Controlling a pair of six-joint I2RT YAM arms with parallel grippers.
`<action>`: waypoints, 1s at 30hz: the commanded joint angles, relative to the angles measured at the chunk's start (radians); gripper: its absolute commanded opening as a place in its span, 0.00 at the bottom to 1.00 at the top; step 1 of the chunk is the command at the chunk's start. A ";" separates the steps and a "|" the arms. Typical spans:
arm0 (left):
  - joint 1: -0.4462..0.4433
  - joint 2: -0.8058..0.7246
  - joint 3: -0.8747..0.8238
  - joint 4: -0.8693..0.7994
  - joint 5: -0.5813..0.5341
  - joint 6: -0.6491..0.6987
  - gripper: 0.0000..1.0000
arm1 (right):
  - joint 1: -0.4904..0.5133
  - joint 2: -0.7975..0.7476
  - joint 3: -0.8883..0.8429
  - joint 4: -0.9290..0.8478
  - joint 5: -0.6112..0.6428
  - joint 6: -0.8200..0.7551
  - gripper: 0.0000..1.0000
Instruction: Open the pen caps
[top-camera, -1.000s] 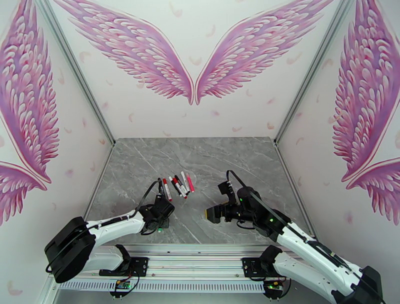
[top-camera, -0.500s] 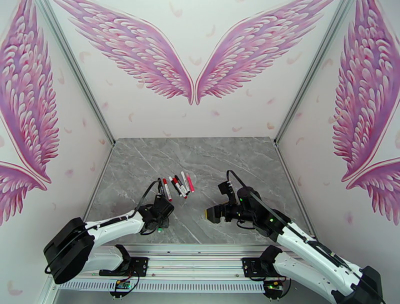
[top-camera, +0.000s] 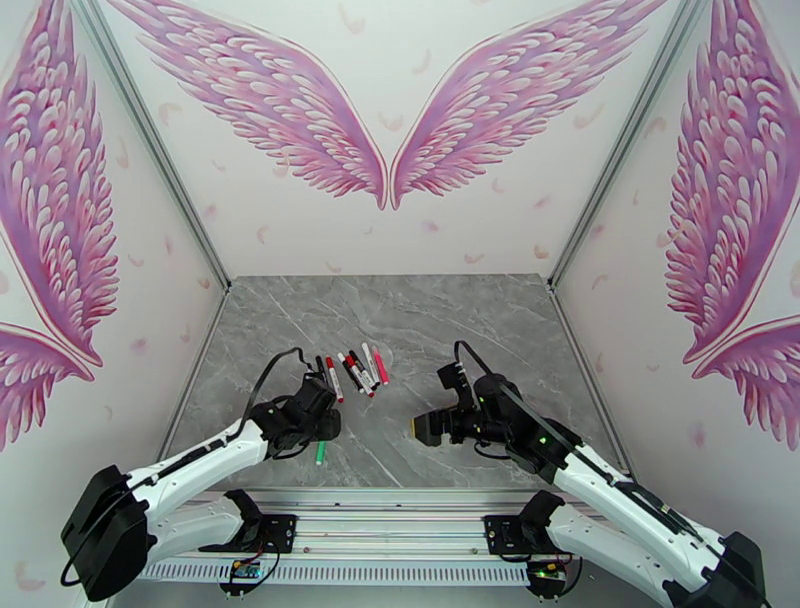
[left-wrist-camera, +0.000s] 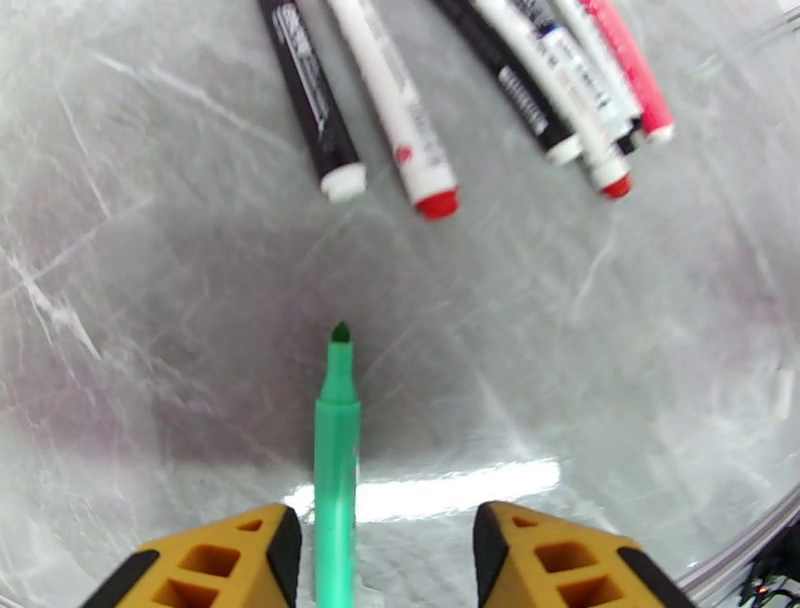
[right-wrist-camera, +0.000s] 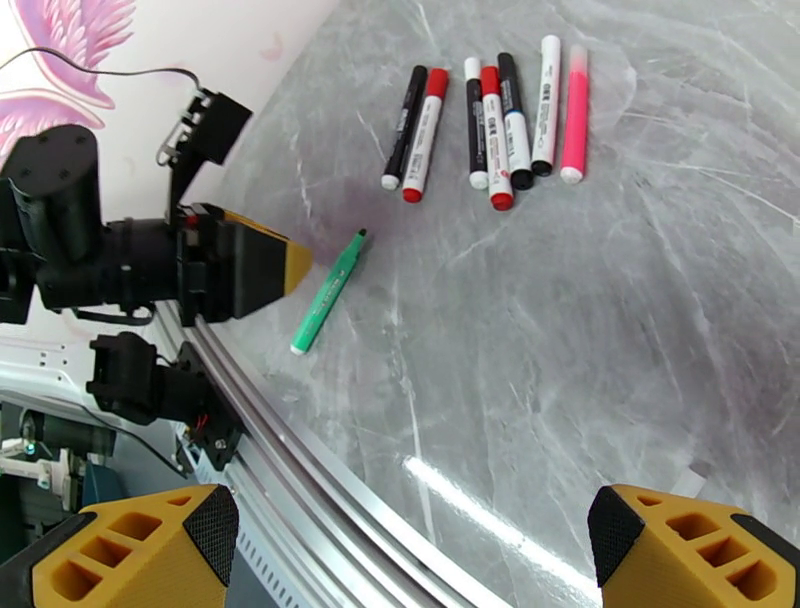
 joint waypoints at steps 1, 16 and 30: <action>0.068 -0.010 0.058 -0.024 0.074 0.048 0.48 | 0.004 -0.020 0.052 -0.038 0.051 0.002 0.99; 0.362 0.276 0.176 0.103 0.198 0.155 0.42 | 0.004 0.002 0.090 -0.043 0.089 0.043 1.00; 0.397 0.485 0.291 0.201 0.251 0.130 0.43 | 0.004 0.059 0.097 -0.029 0.086 0.029 1.00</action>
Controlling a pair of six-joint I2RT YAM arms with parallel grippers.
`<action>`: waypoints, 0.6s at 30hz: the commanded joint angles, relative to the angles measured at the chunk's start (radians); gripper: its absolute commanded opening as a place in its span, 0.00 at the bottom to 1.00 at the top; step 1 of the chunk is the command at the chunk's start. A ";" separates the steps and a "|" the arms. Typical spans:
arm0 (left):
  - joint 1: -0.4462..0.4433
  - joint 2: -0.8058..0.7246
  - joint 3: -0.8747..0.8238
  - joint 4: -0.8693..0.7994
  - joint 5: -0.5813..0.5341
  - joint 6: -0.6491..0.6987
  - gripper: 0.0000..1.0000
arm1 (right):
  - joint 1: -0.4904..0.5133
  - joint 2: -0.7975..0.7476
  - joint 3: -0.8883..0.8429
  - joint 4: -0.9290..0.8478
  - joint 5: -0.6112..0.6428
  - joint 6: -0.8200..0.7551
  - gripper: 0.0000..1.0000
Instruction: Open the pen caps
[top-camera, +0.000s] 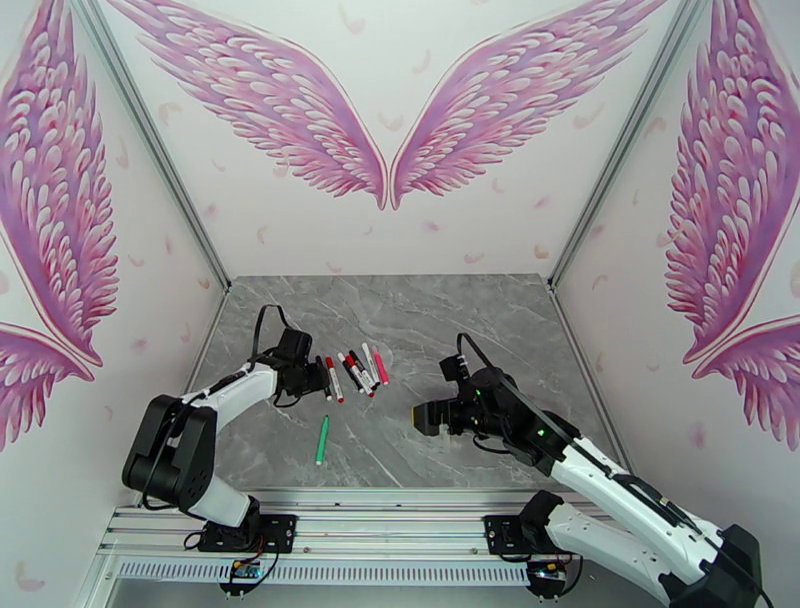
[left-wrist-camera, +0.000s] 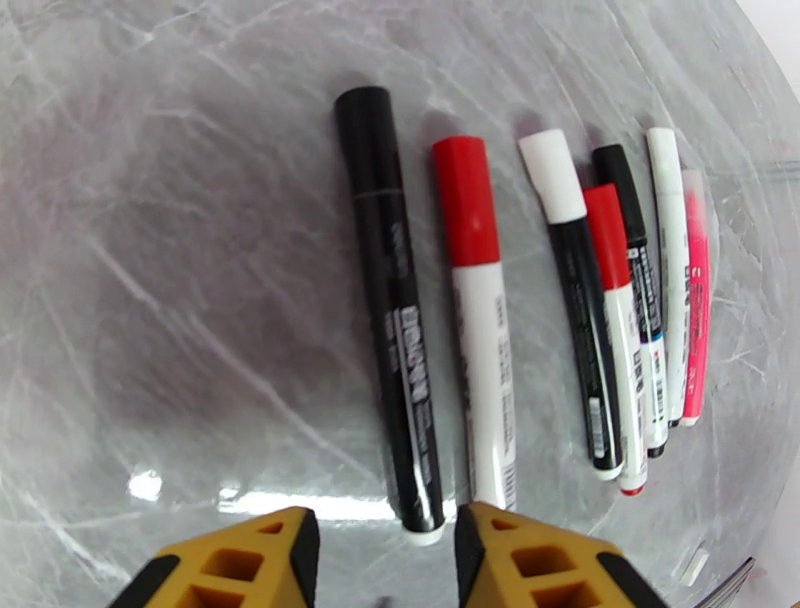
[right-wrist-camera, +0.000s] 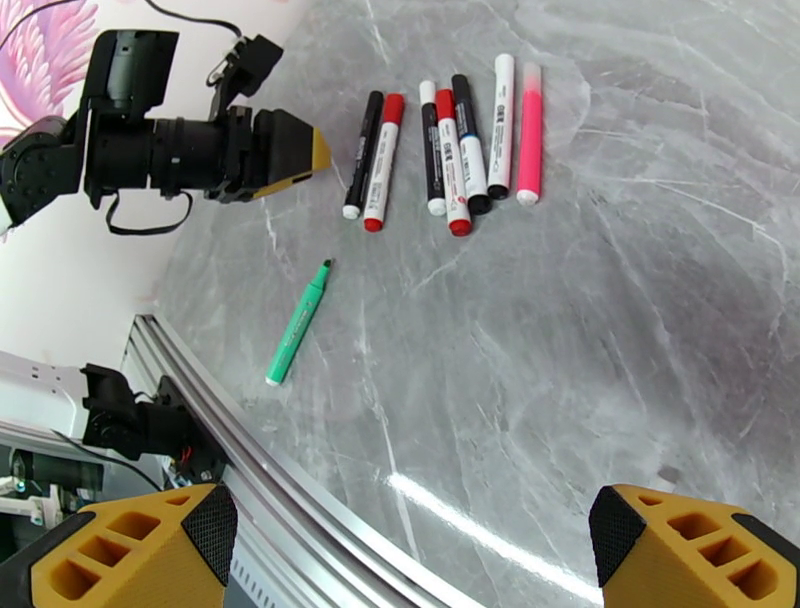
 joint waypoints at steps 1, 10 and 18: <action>0.007 0.047 0.057 0.019 -0.012 -0.006 0.43 | 0.004 0.006 0.038 0.002 0.012 0.000 1.00; 0.017 0.155 0.126 0.011 -0.020 -0.005 0.43 | 0.004 0.018 0.033 0.013 0.012 -0.004 0.99; 0.019 0.201 0.150 -0.004 -0.046 0.004 0.39 | 0.004 0.020 0.028 0.014 0.021 -0.004 0.99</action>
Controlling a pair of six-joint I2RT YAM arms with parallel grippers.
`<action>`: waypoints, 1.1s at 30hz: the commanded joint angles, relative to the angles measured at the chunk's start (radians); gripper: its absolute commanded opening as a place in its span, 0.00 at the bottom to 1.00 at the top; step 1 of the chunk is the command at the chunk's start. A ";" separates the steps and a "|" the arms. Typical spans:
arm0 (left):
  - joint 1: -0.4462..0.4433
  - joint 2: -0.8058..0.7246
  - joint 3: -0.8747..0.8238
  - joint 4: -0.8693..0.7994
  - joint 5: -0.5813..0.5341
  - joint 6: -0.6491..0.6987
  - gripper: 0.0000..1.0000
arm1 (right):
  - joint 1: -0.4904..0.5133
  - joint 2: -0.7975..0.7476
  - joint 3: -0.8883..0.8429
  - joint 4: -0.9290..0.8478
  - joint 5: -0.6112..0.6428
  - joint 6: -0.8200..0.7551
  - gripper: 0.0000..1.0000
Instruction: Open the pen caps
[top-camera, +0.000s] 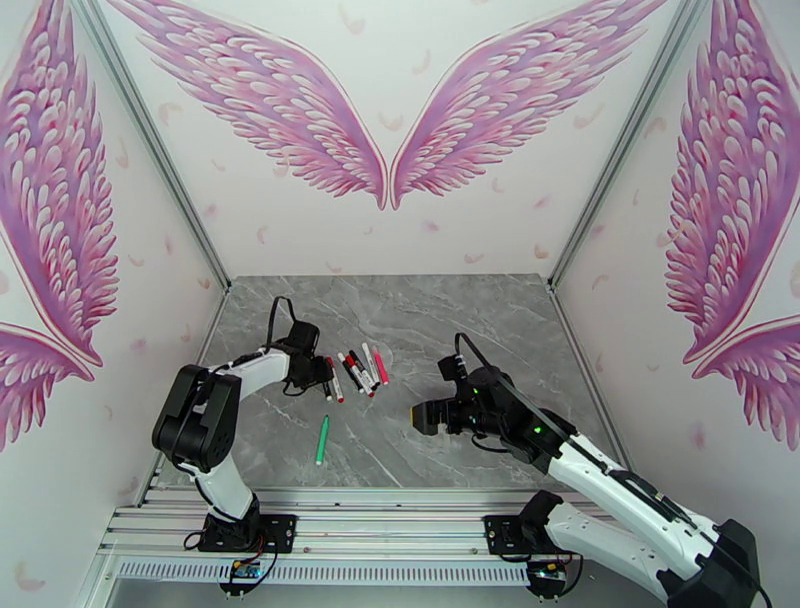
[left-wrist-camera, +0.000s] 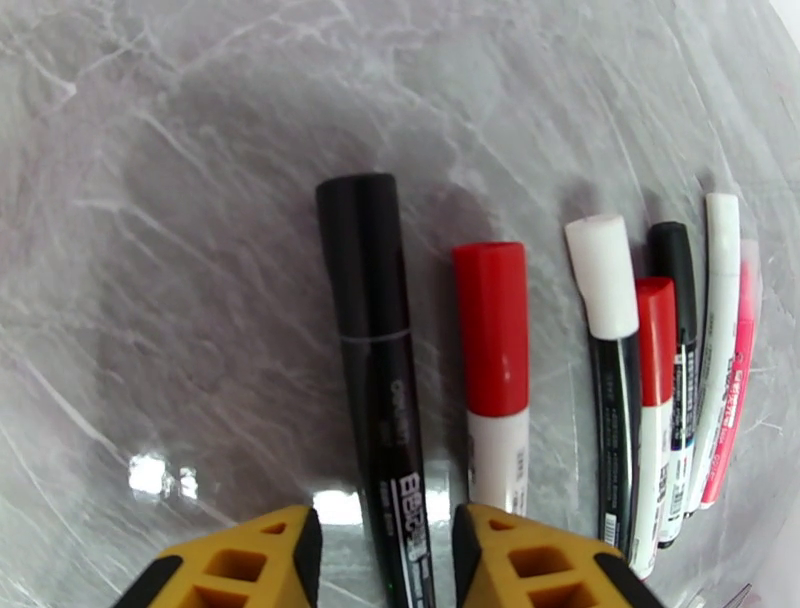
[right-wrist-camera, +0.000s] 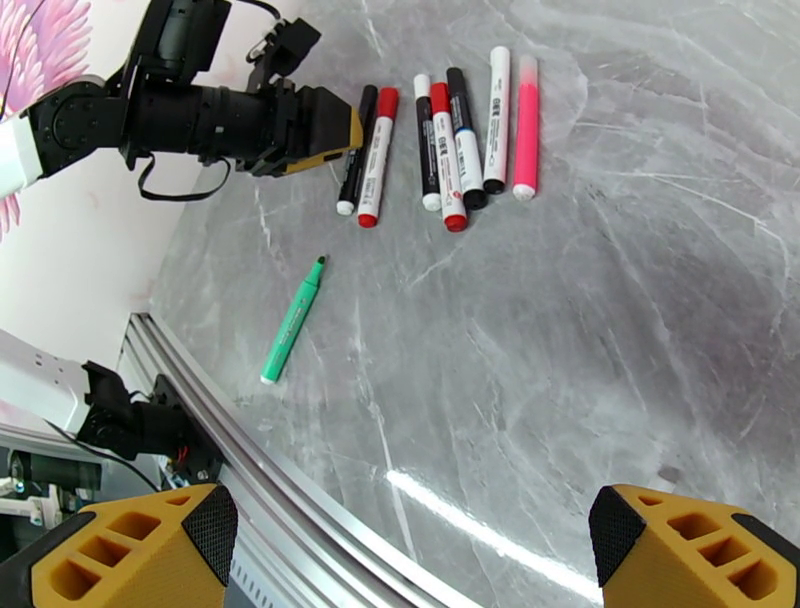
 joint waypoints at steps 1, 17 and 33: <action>0.006 0.019 0.037 -0.015 -0.029 0.006 0.39 | 0.004 0.005 0.024 0.014 0.021 -0.004 0.99; 0.002 0.074 0.062 -0.121 -0.195 0.066 0.26 | 0.004 0.023 0.024 0.018 0.006 -0.014 0.99; -0.155 -0.267 -0.100 -0.071 -0.264 0.100 0.15 | 0.004 -0.072 -0.041 0.079 0.060 0.062 1.00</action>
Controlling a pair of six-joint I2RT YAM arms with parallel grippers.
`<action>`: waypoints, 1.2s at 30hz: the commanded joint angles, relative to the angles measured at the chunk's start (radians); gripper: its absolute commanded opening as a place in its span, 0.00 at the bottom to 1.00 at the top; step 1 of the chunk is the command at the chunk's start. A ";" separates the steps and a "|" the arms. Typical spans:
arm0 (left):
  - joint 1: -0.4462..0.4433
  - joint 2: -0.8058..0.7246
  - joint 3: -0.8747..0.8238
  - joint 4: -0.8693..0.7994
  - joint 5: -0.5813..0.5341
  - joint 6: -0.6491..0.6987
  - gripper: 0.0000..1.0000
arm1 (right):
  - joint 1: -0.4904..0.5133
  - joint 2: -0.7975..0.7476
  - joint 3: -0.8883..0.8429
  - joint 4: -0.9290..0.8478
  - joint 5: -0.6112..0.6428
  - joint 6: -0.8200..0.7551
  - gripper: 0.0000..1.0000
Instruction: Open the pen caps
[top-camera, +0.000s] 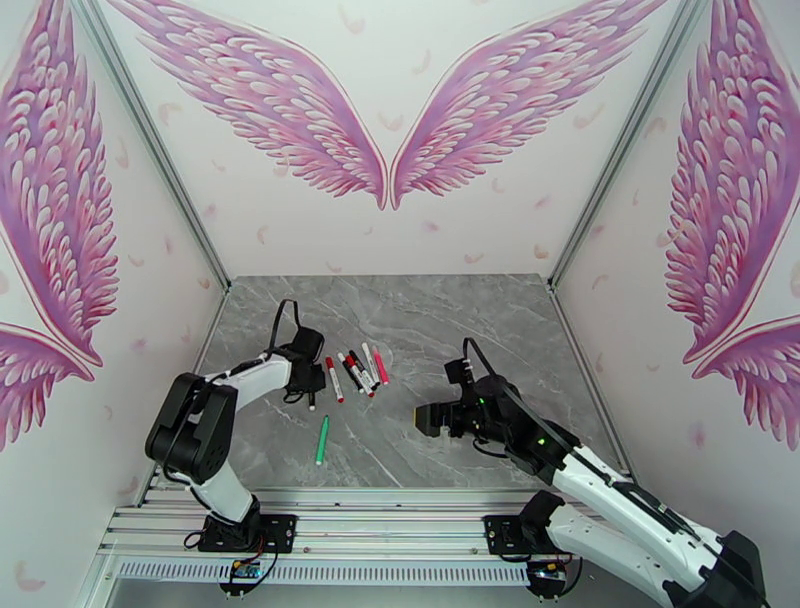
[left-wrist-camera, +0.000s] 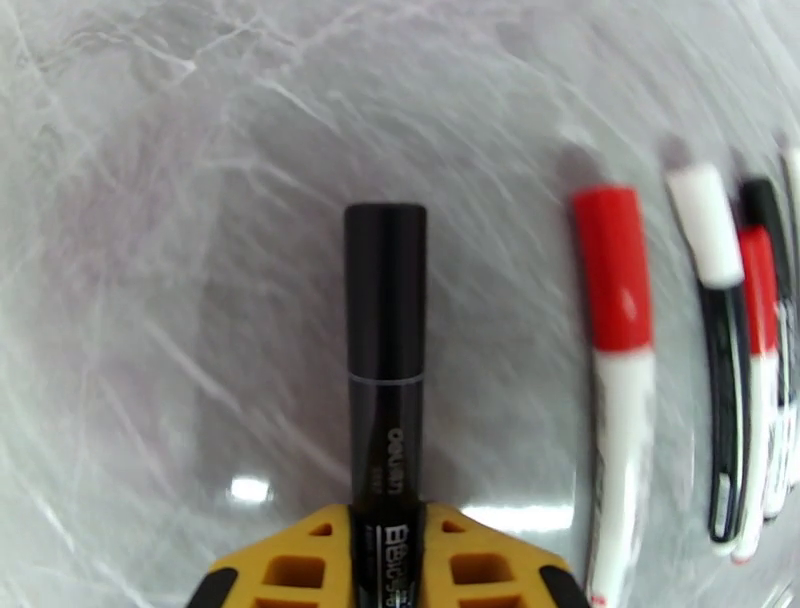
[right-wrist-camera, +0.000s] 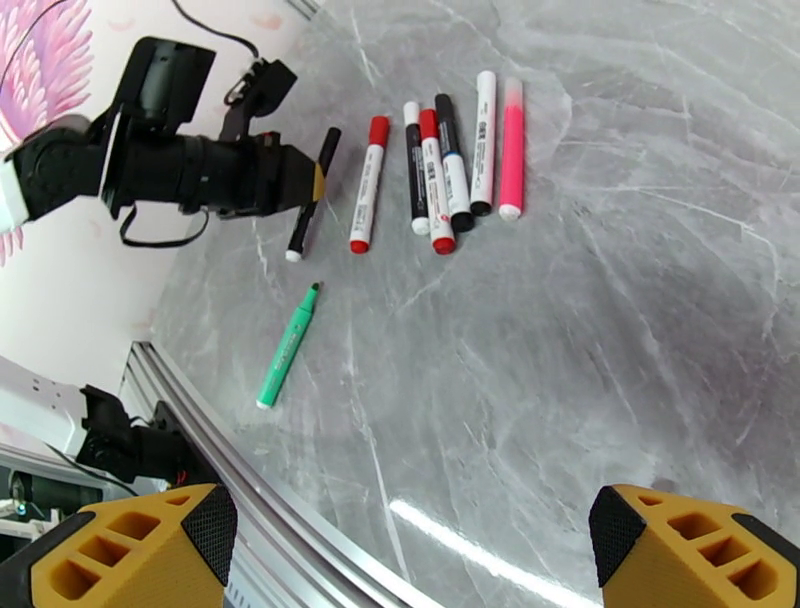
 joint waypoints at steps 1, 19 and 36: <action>-0.071 -0.155 -0.038 0.015 -0.041 0.009 0.15 | 0.004 0.001 0.058 -0.020 0.010 0.031 1.00; -0.324 -0.662 -0.229 0.124 0.198 0.062 0.14 | 0.007 -0.012 0.032 0.170 -0.080 0.270 0.77; -0.637 -0.627 -0.266 0.303 0.080 -0.049 0.14 | 0.016 -0.005 0.120 0.091 -0.039 0.235 0.60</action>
